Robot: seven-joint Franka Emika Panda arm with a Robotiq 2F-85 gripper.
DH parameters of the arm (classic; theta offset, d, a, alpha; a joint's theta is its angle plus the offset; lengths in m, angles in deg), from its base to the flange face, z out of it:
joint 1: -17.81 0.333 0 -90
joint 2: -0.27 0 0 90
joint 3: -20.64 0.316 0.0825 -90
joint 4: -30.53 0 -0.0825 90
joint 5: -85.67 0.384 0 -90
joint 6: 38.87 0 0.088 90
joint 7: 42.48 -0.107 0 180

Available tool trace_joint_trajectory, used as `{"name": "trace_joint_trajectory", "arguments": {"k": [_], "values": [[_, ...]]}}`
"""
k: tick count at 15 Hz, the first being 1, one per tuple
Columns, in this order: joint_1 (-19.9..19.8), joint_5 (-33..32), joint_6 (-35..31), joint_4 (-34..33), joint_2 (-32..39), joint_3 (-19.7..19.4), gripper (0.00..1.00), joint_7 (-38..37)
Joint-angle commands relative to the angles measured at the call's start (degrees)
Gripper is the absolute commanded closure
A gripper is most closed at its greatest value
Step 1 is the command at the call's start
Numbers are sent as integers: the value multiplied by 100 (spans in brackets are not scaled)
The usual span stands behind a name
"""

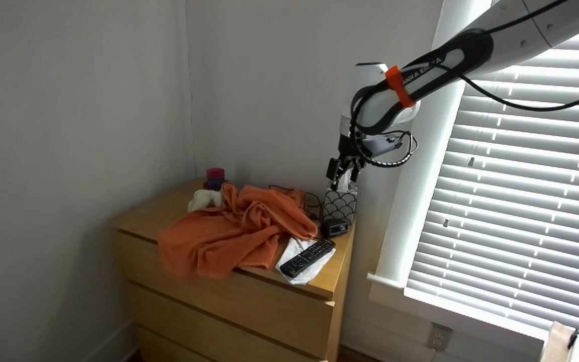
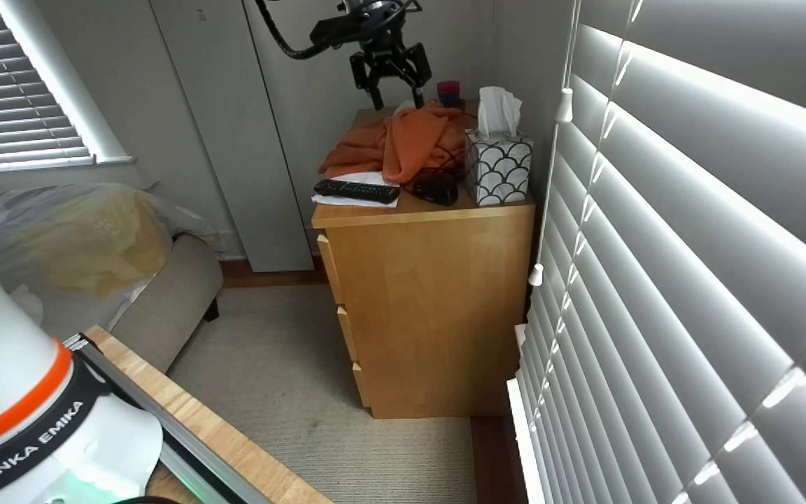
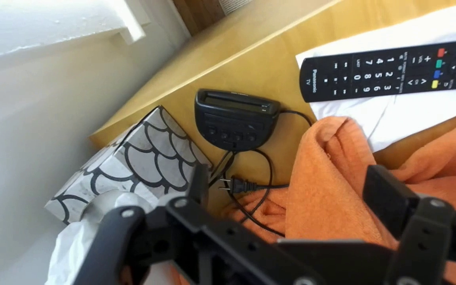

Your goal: Press a button on the bedside alarm clock radio

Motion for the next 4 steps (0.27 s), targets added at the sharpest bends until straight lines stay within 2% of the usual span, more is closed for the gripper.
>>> {"name": "trace_joint_trajectory", "arguments": {"k": [1, 4], "values": [[-135, -31, 18, 11, -37, 117, 0, -7], [-147, -29, 18, -26, -16, 130, 0, -6]]}}
